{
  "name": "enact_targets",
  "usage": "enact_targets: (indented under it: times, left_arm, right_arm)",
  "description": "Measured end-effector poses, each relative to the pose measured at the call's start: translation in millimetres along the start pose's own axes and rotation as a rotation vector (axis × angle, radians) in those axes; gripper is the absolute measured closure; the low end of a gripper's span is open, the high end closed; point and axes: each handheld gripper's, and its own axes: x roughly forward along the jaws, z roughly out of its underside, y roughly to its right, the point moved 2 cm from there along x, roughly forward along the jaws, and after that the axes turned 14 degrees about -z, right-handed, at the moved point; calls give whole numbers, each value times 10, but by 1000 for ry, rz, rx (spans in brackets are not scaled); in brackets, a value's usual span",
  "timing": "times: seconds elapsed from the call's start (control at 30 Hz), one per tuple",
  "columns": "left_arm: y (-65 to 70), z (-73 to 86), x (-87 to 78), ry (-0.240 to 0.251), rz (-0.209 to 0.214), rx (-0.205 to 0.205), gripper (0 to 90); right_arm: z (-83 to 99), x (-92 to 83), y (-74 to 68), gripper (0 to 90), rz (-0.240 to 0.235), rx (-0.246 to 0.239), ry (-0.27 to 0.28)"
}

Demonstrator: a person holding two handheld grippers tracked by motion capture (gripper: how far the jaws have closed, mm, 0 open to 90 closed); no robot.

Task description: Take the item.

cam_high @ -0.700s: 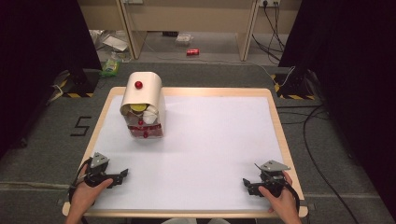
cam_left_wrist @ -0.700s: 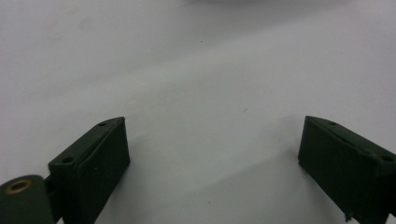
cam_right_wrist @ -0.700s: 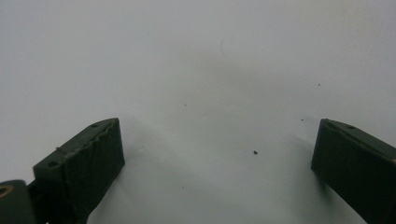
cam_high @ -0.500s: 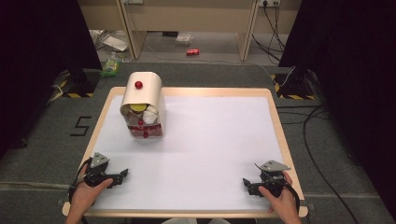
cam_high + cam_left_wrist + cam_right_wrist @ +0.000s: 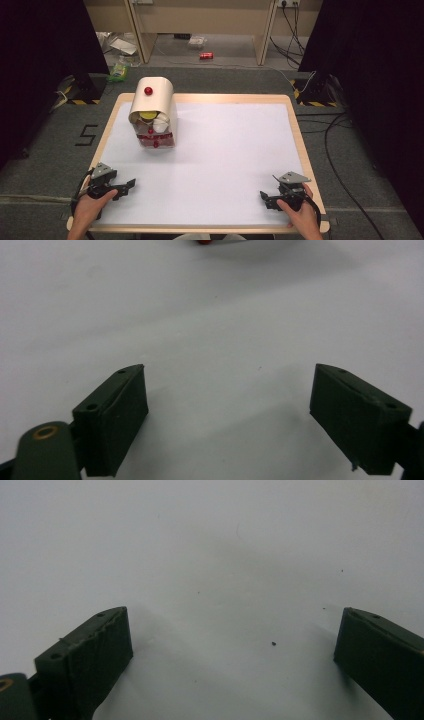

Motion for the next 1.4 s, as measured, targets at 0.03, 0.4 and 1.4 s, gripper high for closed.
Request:
enact_targets:
  times: [0.03, 0.4, 1.4]
  left_arm:
    - [27, -31, -22, 12, 4, 7, 153]
    - [108, -342, -165, 109, 44, 25, 153]
    - [413, -1337, -397, 252, 146, 109, 153]
  right_arm:
    - [0, 0, 0, 24, 0, 0, -1]
    - [-1, 3, 3, 21, -1, -4, -1]
    - [-3, 9, 3, 9, -5, -5, -3]
